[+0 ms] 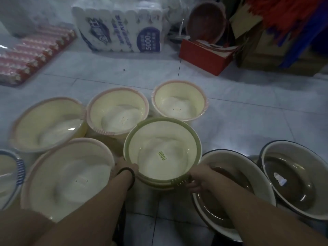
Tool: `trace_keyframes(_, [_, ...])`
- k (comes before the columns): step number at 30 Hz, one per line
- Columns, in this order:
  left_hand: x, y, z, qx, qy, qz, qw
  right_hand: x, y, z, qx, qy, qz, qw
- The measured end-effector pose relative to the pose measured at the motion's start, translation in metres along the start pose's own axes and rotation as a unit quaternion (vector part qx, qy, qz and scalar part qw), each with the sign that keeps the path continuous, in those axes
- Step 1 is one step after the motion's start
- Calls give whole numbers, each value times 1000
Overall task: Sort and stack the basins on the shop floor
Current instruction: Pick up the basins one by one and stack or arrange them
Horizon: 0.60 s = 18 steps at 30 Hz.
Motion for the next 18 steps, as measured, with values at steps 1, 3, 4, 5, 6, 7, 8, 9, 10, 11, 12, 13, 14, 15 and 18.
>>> trace_keyframes(1, [3,-3,3,-1,1,-10,1000,-3,0,2,16,-8,-19,1000])
trace_keyframes(3, [9,-10,12,12,9,-19,1000,-8,3,4,44,-16,-51,998])
trace_keyframes(4, [13,-15,16,27,17,-23,999,-9,4,3,54,-18,-75,996])
trace_keyframes(5, [17,-20,18,44,29,-35,998,-11,5,3,59,-19,-95,994])
trace_keyframes(6, [20,-25,20,61,44,-59,995,-11,6,4,60,-17,-102,993])
trace_keyframes(7, [23,-29,20,74,67,-91,991,-11,7,6,56,-12,-100,993])
trace_keyframes(8, [26,-32,19,81,92,-125,984,-11,7,8,50,-5,-93,994])
trace_keyframes(9, [28,-34,18,84,115,-155,978,-11,7,9,42,3,-88,995])
trace_keyframes(10, [31,-36,16,84,131,-175,972,-11,8,11,35,10,-87,996])
trace_keyframes(11, [33,-39,16,85,141,-186,969,-11,9,12,28,17,-95,995])
trace_keyframes(12, [36,-41,15,86,147,-192,967,-11,10,12,21,26,-106,994])
trace_keyframes(13, [39,-41,12,88,153,-200,964,-12,12,11,12,32,-122,992])
trace_keyframes(14, [43,-43,8,89,161,-209,960,-13,13,9,2,36,-142,989])
trace_keyframes(15, [48,-44,2,90,164,-217,958,-16,14,5,-7,43,-163,986])
trace_keyframes(18, [73,-56,-13,78,186,-248,948,-25,11,-4,-29,64,-173,982])
Point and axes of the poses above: each hand's wrist, its own z-axis towards the middle knuckle, its own y-axis out of the back of the hand, x = y × z, the point moved 3 cm from there along z, towards the middle knuckle, and after that the axes turned 4 degrees about z, right-handed, at the moved point
